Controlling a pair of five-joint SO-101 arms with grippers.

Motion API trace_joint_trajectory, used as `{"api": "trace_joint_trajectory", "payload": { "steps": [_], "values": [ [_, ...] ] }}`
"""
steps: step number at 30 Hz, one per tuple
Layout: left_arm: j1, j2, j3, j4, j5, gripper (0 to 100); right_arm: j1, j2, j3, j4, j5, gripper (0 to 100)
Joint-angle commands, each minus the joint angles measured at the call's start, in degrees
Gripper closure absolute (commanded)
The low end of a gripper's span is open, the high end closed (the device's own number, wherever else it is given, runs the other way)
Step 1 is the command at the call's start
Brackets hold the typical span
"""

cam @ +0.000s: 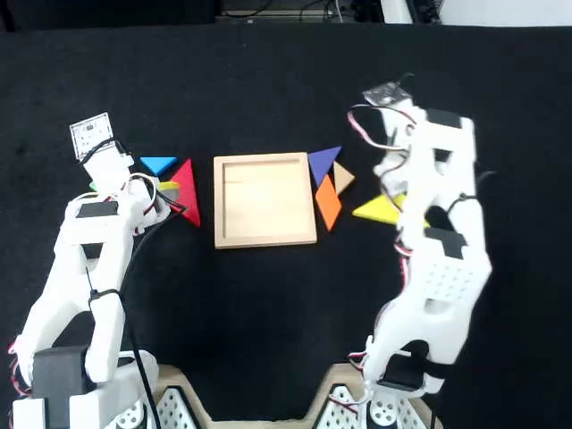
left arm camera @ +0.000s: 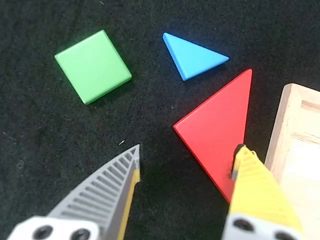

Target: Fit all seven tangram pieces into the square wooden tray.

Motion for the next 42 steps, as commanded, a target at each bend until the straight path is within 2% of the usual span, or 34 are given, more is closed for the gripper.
{"api": "trace_joint_trajectory", "payload": {
  "steps": [1,8,12,15,23,32,37,42],
  "values": [
    [-0.66,-0.79,-0.84,-0.88,-0.09,71,2.55,-2.15,-2.59,4.48,5.71,72.6],
    [-0.66,-0.44,-0.84,-0.88,-0.09,71,0.18,-14.55,-2.77,12.31,24.62,72.7],
    [-0.75,-0.44,-0.84,-0.88,-0.09,71,-0.18,-20.35,4.88,15.65,36.40,72.7],
    [-0.75,-0.44,-0.92,-0.88,-0.09,71,-0.09,-22.73,13.14,15.12,41.41,72.2],
    [-0.75,-0.53,-0.92,-0.88,-0.09,71,3.78,-22.99,27.65,-3.60,42.20,60.1],
    [-0.75,-0.53,-0.92,-0.97,-0.09,71,3.96,-22.29,34.24,-17.14,41.85,59.5],
    [-0.66,-0.53,-0.92,-0.97,-0.09,71,3.60,-17.27,32.40,-20.84,39.03,59.5],
    [-0.66,-0.53,-0.92,-0.97,-0.09,71,3.96,-11.82,25.63,-15.56,39.03,59.6]
  ]
}}
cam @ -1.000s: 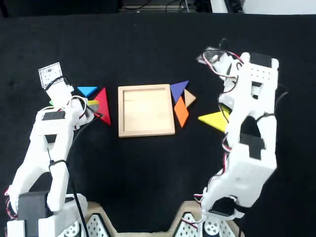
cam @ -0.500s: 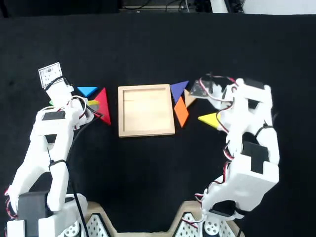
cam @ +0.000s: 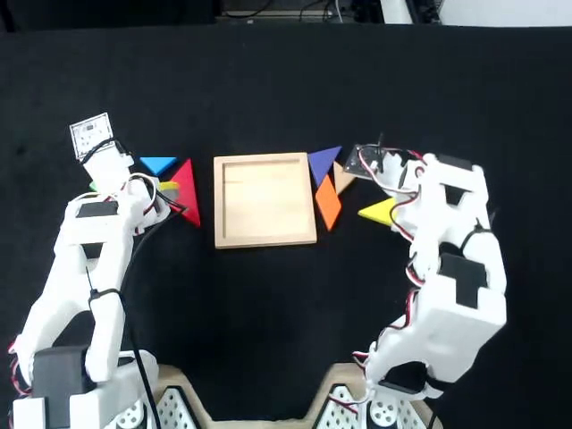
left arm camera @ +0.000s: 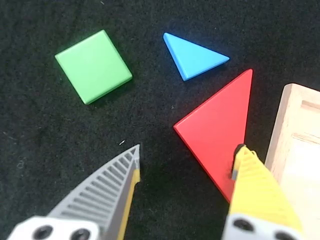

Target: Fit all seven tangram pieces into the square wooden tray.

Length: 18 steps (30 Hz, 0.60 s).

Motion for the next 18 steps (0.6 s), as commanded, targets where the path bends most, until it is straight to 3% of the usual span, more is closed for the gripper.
{"api": "trace_joint_trajectory", "payload": {
  "steps": [1,10,18],
  "values": [
    [-0.66,-0.53,-0.92,-0.97,-0.09,71,0.70,3.91,-7.25,3.16,-0.79,59.6],
    [-0.66,-0.44,-0.92,-0.97,-0.09,71,0.44,6.46,-18.77,8.88,-0.26,59.6],
    [-0.75,-0.62,-0.92,-0.97,-0.09,71,-3.25,6.55,-18.07,8.53,2.64,59.6]
  ]
}}
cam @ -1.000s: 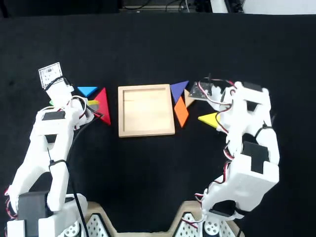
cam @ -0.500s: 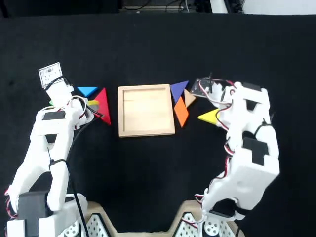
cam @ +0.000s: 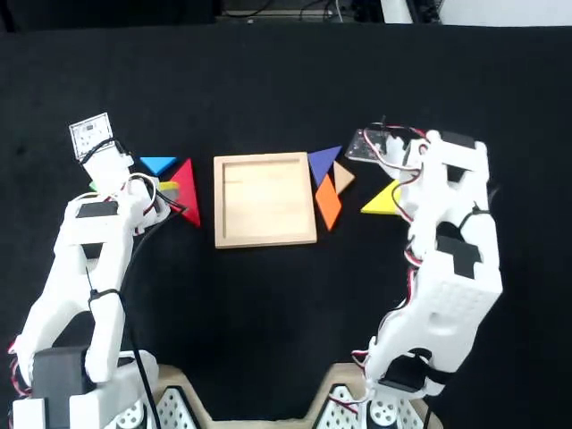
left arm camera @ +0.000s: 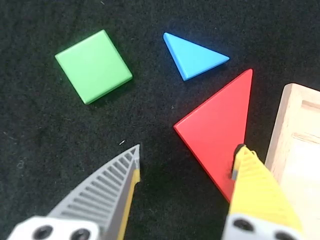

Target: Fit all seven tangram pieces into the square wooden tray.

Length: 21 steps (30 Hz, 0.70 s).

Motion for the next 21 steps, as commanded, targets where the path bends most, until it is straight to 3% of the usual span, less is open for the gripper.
{"api": "trace_joint_trajectory", "payload": {
  "steps": [1,15,21],
  "values": [
    [-0.75,-0.62,-0.92,-0.97,-0.09,71,-1.93,-0.48,-2.42,-0.44,0.70,59.6],
    [-0.75,-0.53,-0.92,-0.97,-0.18,71,-2.81,-0.48,-2.59,-6.07,5.10,59.2],
    [-0.75,-0.53,-0.92,-0.97,-0.18,71,-2.99,-0.48,-2.42,-6.07,10.64,59.2]
  ]
}}
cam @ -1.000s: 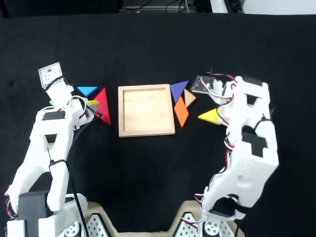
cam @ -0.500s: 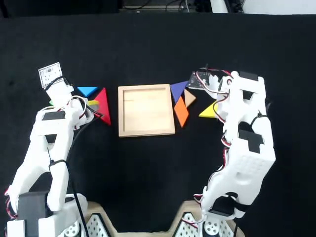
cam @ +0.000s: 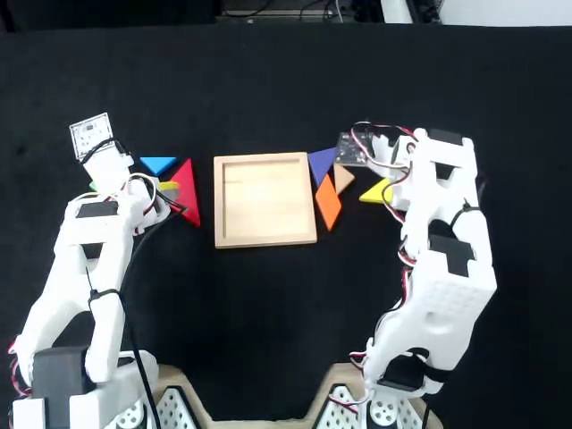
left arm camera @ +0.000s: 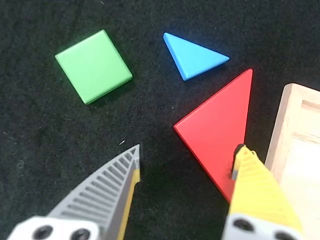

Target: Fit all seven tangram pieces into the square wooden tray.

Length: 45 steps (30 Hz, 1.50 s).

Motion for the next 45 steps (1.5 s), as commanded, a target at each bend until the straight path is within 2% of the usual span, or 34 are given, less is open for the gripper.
{"api": "trace_joint_trajectory", "payload": {
  "steps": [1,8,15,20,22,26,28,34,40,45],
  "values": [
    [-0.75,-0.53,-0.92,-0.97,-0.18,70,-1.05,-0.48,-2.33,-0.97,1.93,59.2],
    [-0.75,-0.53,-0.92,-0.97,-0.18,70,-2.11,2.86,-3.30,-1.49,4.84,59.1],
    [-0.75,-0.26,-0.92,-0.97,-0.18,70,-2.11,12.35,-11.56,-0.88,5.27,59.5],
    [-0.75,-0.26,-0.57,-2.81,-0.18,71,-0.88,14.11,-14.46,3.16,5.45,59.8],
    [-0.75,-0.26,-0.48,-3.52,-0.18,71,-1.05,14.02,-14.55,4.75,5.54,63.3],
    [-0.75,-0.26,-0.40,-3.43,-0.18,71,-1.23,13.58,-16.31,7.82,5.54,79.2],
    [-0.75,-0.26,-0.40,-3.43,-0.18,71,-1.32,13.14,-17.54,10.37,5.45,83.9],
    [-0.75,-0.26,-0.40,-3.43,-0.18,71,-2.73,10.51,-20.62,19.34,5.27,83.3],
    [-0.75,-0.26,-0.40,-3.34,-0.18,71,-2.29,10.07,-20.88,19.08,5.27,92.6],
    [-0.75,-0.26,-0.40,-3.34,-0.18,71,-2.29,9.80,-21.05,19.96,3.60,93.5]
  ]
}}
